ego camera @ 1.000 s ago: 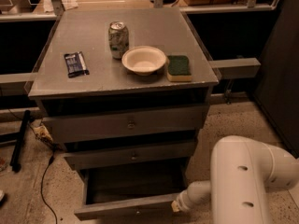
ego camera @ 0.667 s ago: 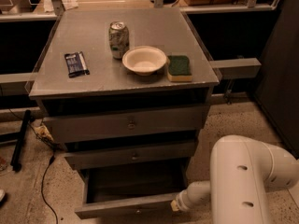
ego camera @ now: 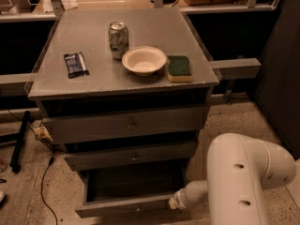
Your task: Close bottom drawer
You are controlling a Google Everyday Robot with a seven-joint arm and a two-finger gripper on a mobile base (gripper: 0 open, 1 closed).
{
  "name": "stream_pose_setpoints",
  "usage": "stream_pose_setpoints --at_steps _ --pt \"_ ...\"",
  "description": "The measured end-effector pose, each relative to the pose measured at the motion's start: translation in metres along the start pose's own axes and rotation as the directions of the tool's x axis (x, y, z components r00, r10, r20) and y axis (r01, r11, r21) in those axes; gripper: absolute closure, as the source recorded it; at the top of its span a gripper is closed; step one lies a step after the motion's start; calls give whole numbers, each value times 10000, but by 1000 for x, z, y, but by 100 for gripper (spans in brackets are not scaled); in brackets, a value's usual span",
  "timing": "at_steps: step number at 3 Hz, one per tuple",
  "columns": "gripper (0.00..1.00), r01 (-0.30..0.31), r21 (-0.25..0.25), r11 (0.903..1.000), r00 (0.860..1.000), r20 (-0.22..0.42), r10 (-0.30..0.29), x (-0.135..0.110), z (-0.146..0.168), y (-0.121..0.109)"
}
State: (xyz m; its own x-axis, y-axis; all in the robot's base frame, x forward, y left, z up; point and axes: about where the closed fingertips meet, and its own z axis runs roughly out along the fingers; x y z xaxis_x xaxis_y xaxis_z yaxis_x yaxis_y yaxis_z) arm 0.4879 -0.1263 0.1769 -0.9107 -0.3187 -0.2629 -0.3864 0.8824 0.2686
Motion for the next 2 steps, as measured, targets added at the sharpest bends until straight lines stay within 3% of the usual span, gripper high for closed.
stream_pose_setpoints --at_steps 2 --pt "100 -249 131 9996 9993 286 246 -11 4 2"
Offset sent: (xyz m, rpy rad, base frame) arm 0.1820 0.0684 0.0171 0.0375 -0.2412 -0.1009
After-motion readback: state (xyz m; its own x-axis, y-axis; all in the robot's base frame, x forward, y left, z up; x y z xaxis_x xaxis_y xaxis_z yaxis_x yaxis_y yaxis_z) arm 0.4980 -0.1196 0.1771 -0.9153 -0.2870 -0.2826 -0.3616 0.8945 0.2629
